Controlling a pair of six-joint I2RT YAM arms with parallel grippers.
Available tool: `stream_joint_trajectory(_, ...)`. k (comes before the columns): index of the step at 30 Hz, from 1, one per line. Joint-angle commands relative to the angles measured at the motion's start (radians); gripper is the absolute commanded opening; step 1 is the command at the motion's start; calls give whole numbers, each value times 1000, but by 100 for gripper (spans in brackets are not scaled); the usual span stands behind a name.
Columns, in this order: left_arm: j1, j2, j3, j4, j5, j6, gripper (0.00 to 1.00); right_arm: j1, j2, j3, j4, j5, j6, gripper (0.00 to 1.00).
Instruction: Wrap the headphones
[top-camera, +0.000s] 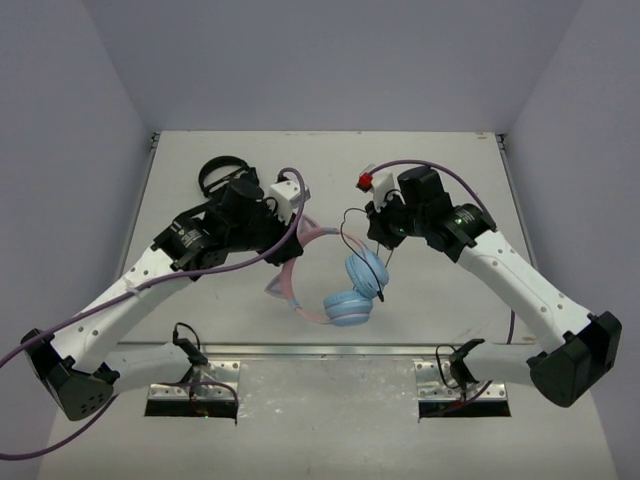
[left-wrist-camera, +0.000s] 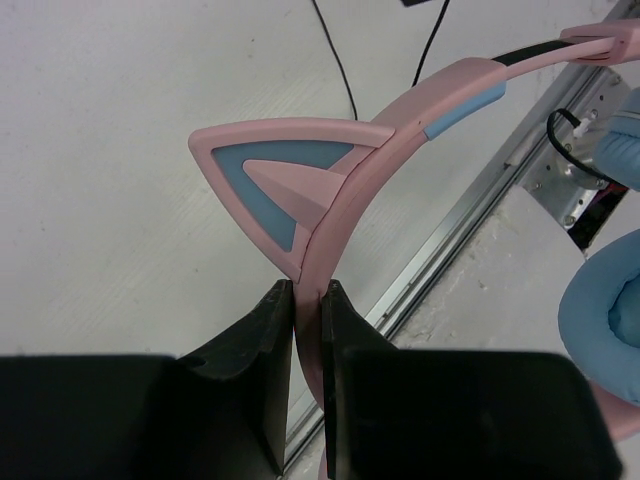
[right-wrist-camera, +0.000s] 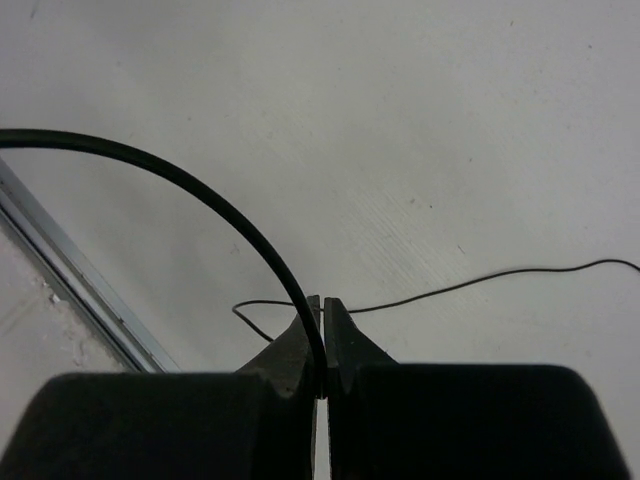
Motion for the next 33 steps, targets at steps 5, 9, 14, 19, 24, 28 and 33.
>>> stream_joint_trajectory(5,-8,-7,138,65,60,-25,0,34,56,33,5,80,-21,1)
stream_joint_trajectory(9,-8,-4,177,73,11,-28,0,38,76,20,-5,76,-27,1)
stream_joint_trajectory(14,-8,-55,181,158,-36,-82,0,38,67,-34,26,34,-5,1)
stream_joint_trajectory(19,-8,-92,168,258,-15,-171,0,38,37,-92,109,-36,77,1)
stream_joint_trajectory(24,-8,-122,177,293,-47,-226,0,38,29,-105,176,-68,156,10)
stream_joint_trajectory(28,-8,-150,212,255,-136,-229,0,23,12,-124,207,-9,196,43)
stream_joint_trajectory(33,-8,-171,244,134,-274,-234,0,-81,-58,-151,230,-63,263,81)
